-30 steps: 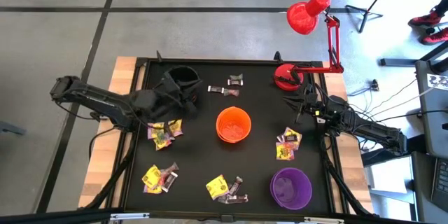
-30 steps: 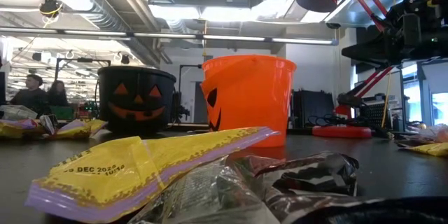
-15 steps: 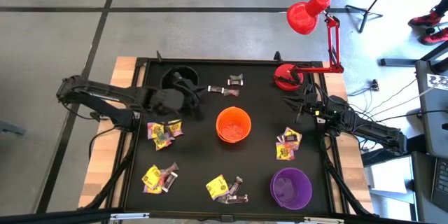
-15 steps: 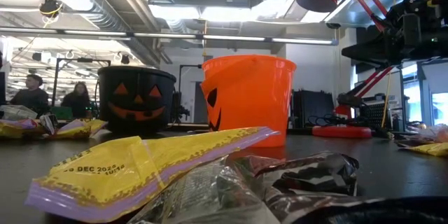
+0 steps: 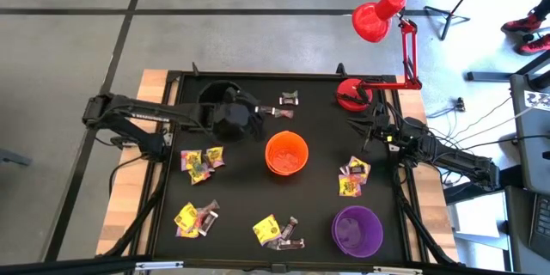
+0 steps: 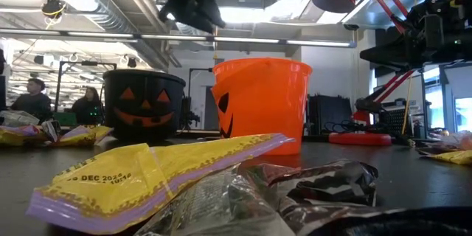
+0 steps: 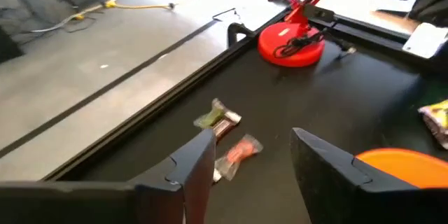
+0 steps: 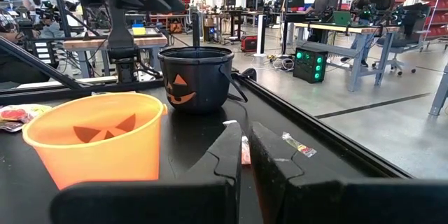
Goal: Sort candy
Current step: Put the brown chocolate bar into the black bucket
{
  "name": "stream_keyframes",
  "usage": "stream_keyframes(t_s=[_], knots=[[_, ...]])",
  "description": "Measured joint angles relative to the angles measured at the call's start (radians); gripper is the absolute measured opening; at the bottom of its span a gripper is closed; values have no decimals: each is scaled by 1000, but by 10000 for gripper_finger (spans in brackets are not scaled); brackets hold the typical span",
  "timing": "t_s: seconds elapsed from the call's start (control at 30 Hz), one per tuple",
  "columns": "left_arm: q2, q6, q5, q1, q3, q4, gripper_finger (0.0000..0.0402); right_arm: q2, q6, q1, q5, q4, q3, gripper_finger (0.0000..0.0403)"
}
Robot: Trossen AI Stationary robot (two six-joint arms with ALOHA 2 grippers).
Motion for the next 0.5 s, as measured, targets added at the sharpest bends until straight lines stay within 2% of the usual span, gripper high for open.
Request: stream_keyframes(t_s=[0.13,0.3,0.5], knots=[[23,47,98,80,0,59,180,0,0,0,0,0,0,28],[25,55,170,136,1,45,180,0,0,0,0,0,0,28],[-14,107,180,123,1,-48,180,0,0,0,0,0,0,28]])
